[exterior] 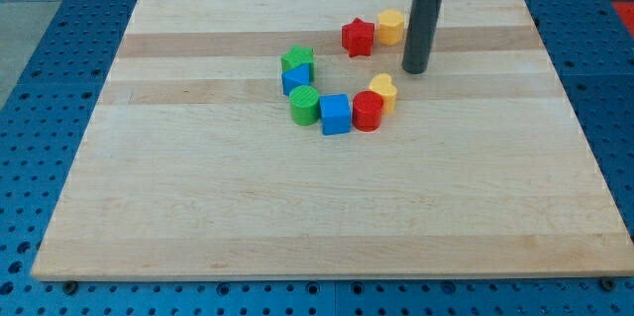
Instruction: Place the red star above the heart
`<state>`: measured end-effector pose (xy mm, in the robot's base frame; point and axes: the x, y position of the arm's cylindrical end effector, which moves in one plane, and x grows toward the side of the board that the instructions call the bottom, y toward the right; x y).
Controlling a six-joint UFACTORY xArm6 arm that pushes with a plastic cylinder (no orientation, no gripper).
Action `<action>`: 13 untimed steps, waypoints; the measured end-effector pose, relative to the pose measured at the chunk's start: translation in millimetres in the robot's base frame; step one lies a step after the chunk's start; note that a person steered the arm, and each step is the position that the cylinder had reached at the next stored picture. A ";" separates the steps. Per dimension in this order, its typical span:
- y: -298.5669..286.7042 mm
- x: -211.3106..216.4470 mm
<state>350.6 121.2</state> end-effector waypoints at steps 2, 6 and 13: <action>33.9 -10.5; -13.5 -131.4; -114.2 -69.6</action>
<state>281.0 7.1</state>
